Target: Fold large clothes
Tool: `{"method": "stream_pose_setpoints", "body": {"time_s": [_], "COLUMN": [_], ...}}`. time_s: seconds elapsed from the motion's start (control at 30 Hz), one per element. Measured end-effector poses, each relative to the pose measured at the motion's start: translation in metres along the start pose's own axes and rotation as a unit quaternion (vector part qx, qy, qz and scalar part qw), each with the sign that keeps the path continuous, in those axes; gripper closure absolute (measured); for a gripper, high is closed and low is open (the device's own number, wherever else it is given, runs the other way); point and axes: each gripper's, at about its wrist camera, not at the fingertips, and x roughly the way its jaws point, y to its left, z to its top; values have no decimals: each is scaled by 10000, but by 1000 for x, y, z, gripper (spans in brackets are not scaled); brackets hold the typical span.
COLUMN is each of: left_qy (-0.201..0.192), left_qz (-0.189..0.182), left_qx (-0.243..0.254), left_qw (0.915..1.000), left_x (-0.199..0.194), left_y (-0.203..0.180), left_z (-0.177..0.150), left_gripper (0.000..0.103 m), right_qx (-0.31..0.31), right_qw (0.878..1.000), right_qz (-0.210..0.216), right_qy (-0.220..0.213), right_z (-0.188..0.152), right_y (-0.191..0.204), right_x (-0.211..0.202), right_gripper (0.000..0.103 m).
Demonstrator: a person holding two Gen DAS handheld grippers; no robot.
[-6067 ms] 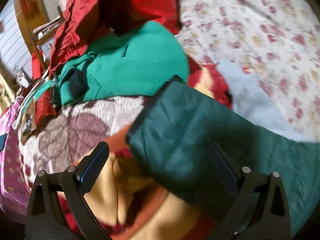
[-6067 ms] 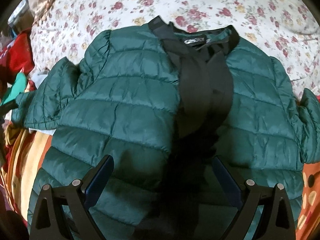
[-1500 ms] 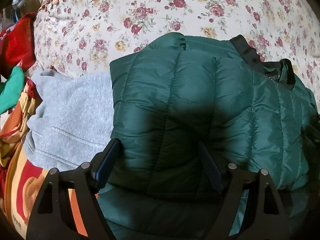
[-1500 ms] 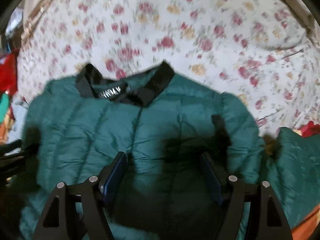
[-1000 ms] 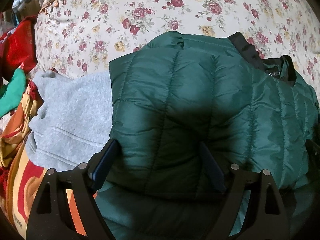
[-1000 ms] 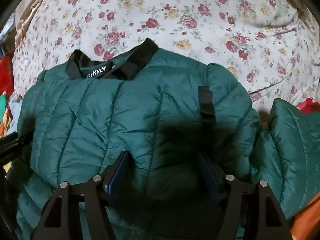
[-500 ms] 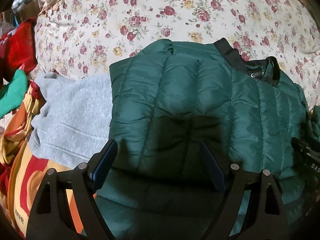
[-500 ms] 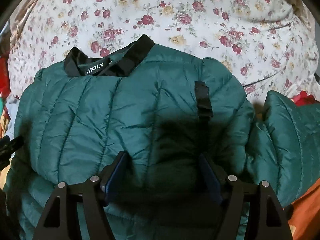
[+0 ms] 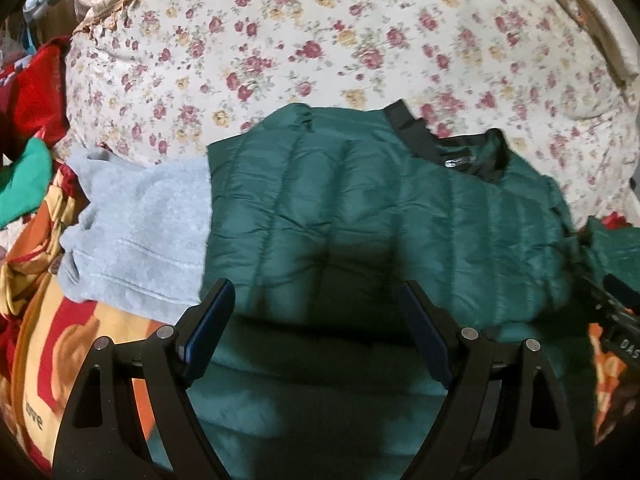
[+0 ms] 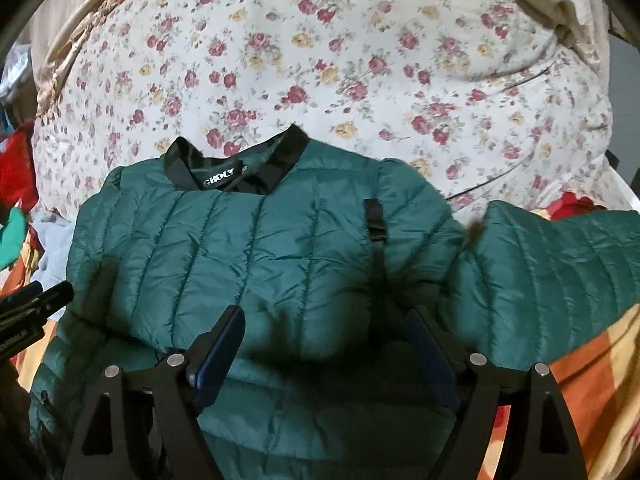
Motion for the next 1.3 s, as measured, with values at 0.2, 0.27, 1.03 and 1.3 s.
{"method": "stream_pose_setpoints", "body": {"time_s": [0.2, 0.27, 1.03, 1.3], "left_qy": [18, 56, 69, 136], "left_qz": [-416, -492, -686, -702], "left_qx": [-81, -63, 0, -33], "left_qw": [9991, 9988, 9976, 9974], "left_x": [-9, -10, -15, -9], "left_y": [-10, -13, -17, -15], "left_z": [-3, -4, -5, -5], "left_gripper": [19, 19, 19, 19], "right_qx": [-15, -20, 305, 696], "right_qw": [9998, 9997, 9961, 9914], "right_qz": [-198, -255, -823, -1097], "right_qy": [-54, -63, 98, 151], "right_z": [-4, -5, -8, -2], "right_y": [-14, -20, -95, -142], "right_x": [-16, -19, -12, -10], "right_gripper": [22, 22, 22, 22]}}
